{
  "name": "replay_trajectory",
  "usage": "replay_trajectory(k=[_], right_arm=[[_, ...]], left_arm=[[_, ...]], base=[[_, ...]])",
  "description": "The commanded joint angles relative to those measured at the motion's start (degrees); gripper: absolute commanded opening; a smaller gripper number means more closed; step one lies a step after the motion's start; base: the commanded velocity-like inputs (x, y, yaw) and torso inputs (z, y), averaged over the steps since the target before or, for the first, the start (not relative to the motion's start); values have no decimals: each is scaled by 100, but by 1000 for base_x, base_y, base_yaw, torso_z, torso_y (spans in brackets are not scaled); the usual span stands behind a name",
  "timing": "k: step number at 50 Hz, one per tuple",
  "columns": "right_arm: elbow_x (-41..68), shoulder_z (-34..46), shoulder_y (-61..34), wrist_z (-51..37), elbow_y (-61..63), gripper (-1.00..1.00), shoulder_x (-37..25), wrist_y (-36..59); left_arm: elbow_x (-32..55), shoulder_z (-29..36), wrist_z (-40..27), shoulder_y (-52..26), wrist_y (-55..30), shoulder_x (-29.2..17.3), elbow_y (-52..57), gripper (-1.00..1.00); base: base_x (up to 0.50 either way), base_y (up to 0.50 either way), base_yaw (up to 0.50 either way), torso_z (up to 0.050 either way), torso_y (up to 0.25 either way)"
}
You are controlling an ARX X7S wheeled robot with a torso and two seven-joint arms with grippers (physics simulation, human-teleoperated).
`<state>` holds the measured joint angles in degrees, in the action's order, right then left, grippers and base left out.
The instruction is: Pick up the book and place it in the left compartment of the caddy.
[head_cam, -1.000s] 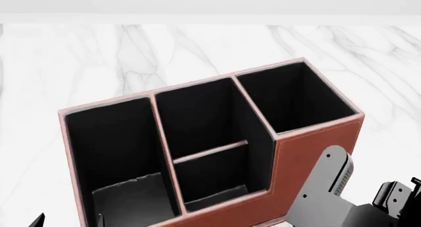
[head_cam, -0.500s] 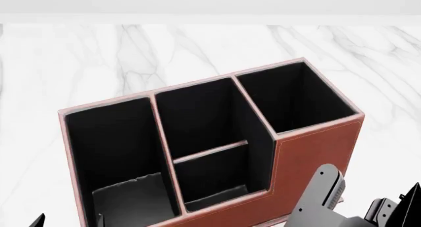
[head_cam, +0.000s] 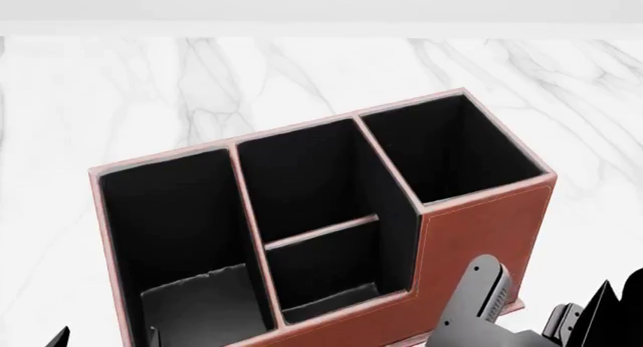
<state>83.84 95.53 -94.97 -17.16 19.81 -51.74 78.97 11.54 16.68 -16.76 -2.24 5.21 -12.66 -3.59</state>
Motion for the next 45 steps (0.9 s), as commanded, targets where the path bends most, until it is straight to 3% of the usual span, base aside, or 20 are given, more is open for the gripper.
replay_trajectory(k=[1, 27, 28, 45], right_arm=[[-242, 109, 108, 174, -107, 100, 130, -144], [-728, 455, 657, 646, -404, 100, 229, -619], [-724, 461, 652, 645, -387, -100, 216, -610], [-911, 533, 773, 749, -410, -100, 268, -826]], left_arm=[[22, 26, -18, -3, 8, -22, 1, 100], [97, 65, -64, 6, 10, -73, 50, 100], [101, 65, -68, 7, 8, -76, 55, 100], [171, 96, -91, 11, -1, -109, 81, 100]], base=[[0, 0, 0, 0, 0], [0, 0, 0, 0, 0], [0, 0, 0, 0, 0], [0, 0, 0, 0, 0]])
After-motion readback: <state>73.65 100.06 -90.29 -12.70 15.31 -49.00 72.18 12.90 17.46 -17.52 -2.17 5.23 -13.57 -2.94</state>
